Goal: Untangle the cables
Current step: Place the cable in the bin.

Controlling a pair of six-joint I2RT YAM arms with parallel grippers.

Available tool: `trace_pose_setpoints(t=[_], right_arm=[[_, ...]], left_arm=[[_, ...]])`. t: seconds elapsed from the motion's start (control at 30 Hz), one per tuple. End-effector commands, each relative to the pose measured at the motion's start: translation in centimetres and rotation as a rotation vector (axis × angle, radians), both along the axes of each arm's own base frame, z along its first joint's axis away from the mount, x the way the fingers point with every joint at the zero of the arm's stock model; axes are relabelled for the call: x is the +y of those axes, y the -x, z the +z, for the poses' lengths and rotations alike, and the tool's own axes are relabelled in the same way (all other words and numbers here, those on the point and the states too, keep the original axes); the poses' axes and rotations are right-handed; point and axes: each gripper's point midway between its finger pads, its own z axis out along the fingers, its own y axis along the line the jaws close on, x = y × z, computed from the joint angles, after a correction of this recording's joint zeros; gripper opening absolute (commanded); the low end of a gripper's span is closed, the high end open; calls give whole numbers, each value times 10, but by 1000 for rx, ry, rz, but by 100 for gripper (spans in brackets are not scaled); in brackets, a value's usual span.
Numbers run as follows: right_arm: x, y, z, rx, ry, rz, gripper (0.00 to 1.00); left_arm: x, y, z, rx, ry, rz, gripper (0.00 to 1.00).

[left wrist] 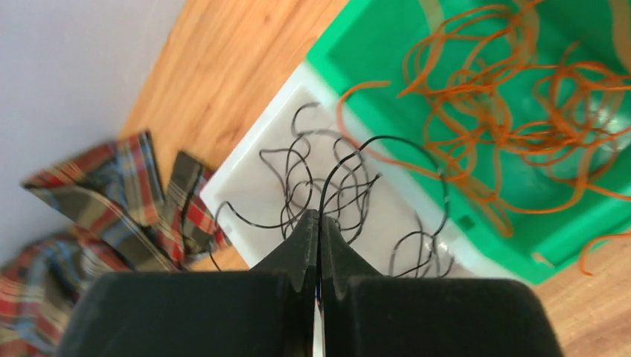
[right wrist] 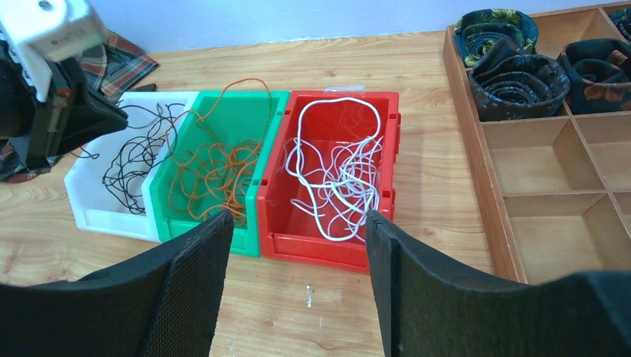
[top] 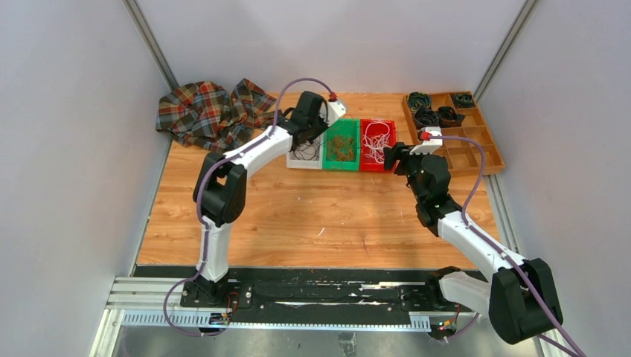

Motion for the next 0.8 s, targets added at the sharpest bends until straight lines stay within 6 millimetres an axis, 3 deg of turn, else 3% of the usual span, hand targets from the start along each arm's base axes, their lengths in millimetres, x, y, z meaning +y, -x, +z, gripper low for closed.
trace_pose_setpoints(t=[0.0,0.23,0.57,0.63,0.77], right_arm=[[-8,0,-1,-3,-9,-28,66],[-5,-2,0,-7,-21,-17,65],[-3,-3,1,-13,-26,-8,65],[-2,-4,2,-14,-24,-5,65],[-1,-4,3,-15,-27,-1,65]], left_arm=[[19,-7,2,46,249,122,1],[42,-17,-9,-25,238,204,0],[36,-27,-20,-77,136,179,1],[32,-26,-20,-60,125,169,7],[29,-23,-18,-35,121,142,44]])
